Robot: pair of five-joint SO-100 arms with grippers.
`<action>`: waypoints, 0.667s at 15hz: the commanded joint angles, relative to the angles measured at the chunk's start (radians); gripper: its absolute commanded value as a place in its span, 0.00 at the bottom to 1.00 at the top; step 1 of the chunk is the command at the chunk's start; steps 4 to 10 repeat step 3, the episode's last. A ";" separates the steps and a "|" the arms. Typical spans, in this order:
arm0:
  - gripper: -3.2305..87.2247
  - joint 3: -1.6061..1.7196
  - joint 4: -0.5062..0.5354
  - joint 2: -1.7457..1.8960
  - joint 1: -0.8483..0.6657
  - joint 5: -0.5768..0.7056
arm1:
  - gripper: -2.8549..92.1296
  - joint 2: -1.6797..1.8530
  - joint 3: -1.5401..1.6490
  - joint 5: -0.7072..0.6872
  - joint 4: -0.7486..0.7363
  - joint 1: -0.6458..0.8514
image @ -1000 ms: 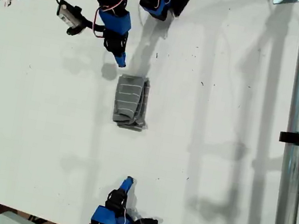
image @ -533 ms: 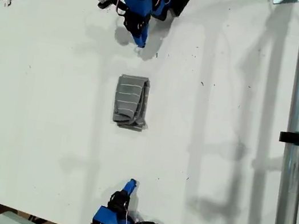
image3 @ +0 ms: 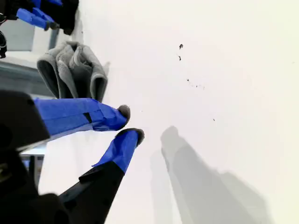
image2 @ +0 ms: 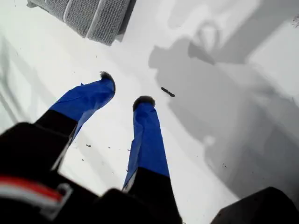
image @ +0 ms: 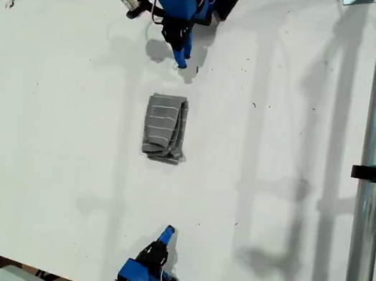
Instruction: Grasp corners of a towel and fold twice.
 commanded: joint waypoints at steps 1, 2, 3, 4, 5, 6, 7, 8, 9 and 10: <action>0.09 0.006 0.003 0.003 0.003 0.008 | 0.17 0.002 -0.011 -0.012 0.008 -0.003; 0.09 0.006 0.003 0.003 0.003 0.008 | 0.17 0.002 -0.011 -0.012 0.008 -0.003; 0.09 0.006 0.003 0.003 0.003 0.008 | 0.17 0.002 -0.011 -0.012 0.008 -0.003; 0.09 0.006 0.003 0.003 0.003 0.008 | 0.17 0.002 -0.011 -0.012 0.008 -0.003; 0.09 0.006 0.003 0.003 0.003 0.008 | 0.17 0.002 -0.011 -0.012 0.008 -0.003; 0.09 0.006 0.003 0.003 0.003 0.008 | 0.17 0.002 -0.011 -0.012 0.008 -0.003; 0.09 0.006 0.003 0.003 0.003 0.008 | 0.17 0.002 -0.011 -0.012 0.008 -0.003; 0.09 0.006 0.003 0.003 0.003 0.008 | 0.17 0.002 -0.011 -0.012 0.008 -0.003; 0.09 0.006 0.003 0.003 0.003 0.008 | 0.17 0.002 -0.011 -0.012 0.008 -0.003; 0.09 0.006 0.003 0.003 0.003 0.008 | 0.17 0.002 -0.011 -0.012 0.008 -0.003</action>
